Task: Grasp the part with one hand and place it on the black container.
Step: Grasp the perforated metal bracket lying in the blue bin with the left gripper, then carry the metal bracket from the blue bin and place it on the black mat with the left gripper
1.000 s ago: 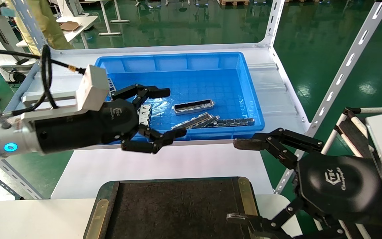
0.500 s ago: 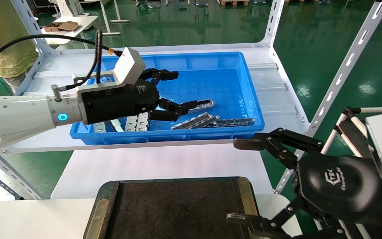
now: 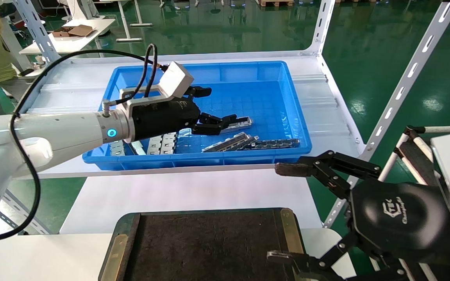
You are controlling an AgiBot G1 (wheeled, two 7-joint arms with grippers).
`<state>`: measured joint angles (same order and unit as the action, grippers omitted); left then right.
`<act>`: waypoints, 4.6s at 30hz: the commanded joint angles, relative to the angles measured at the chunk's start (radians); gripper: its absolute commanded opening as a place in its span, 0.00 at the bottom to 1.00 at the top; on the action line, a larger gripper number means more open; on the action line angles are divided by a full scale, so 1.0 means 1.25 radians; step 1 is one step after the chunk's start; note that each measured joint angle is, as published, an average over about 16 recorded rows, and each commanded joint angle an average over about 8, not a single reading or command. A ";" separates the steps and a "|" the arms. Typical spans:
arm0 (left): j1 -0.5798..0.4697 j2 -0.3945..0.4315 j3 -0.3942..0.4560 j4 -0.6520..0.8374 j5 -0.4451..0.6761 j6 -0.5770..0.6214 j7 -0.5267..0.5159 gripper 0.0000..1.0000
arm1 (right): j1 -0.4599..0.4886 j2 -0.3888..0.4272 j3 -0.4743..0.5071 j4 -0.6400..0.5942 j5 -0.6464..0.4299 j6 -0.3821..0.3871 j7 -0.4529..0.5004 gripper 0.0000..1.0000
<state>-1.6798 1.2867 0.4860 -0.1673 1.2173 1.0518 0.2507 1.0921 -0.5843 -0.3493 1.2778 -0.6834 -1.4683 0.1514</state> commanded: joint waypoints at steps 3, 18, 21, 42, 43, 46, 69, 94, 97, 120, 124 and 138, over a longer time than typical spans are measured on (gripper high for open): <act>-0.010 0.029 0.000 0.052 0.003 -0.041 0.019 1.00 | 0.000 0.000 0.000 0.000 0.000 0.000 0.000 1.00; 0.026 0.063 0.036 0.030 0.014 -0.189 -0.010 1.00 | 0.000 0.000 0.000 0.000 0.000 0.000 0.000 1.00; 0.038 0.064 0.052 0.010 0.014 -0.204 -0.027 1.00 | 0.000 0.000 0.000 0.000 0.000 0.000 0.000 1.00; 0.076 0.064 0.193 -0.078 -0.030 -0.304 -0.144 0.00 | 0.000 0.000 -0.001 0.000 0.000 0.000 0.000 0.00; 0.077 0.064 0.199 -0.080 -0.033 -0.308 -0.147 0.00 | 0.000 0.000 -0.001 0.000 0.000 0.000 0.000 0.00; 0.078 0.064 0.217 -0.085 -0.042 -0.322 -0.157 0.00 | 0.000 0.000 -0.001 0.000 0.000 0.000 0.000 0.00; 0.080 0.061 0.325 -0.094 -0.120 -0.384 -0.196 0.00 | 0.000 0.000 -0.001 0.000 0.001 0.000 -0.001 0.00; 0.037 0.048 0.361 -0.090 -0.227 -0.354 -0.179 0.00 | 0.000 0.001 -0.001 0.000 0.001 0.001 -0.001 0.00; 0.025 0.036 0.352 -0.091 -0.246 -0.302 -0.165 0.00 | 0.000 0.001 -0.001 0.000 0.001 0.001 -0.001 0.00; 0.080 -0.073 0.312 -0.168 -0.350 0.184 -0.076 0.00 | 0.000 0.001 -0.002 0.000 0.001 0.001 -0.001 0.00; 0.121 -0.087 0.317 -0.214 -0.352 0.189 -0.093 0.00 | 0.000 0.001 -0.002 0.000 0.001 0.001 -0.001 0.00; 0.325 -0.176 0.333 -0.471 -0.353 0.038 -0.186 0.00 | 0.001 0.001 -0.002 0.000 0.001 0.001 -0.001 0.00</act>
<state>-1.2620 1.0606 0.8987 -0.7712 0.7707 1.0805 0.0153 1.0927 -0.5834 -0.3518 1.2778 -0.6817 -1.4673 0.1501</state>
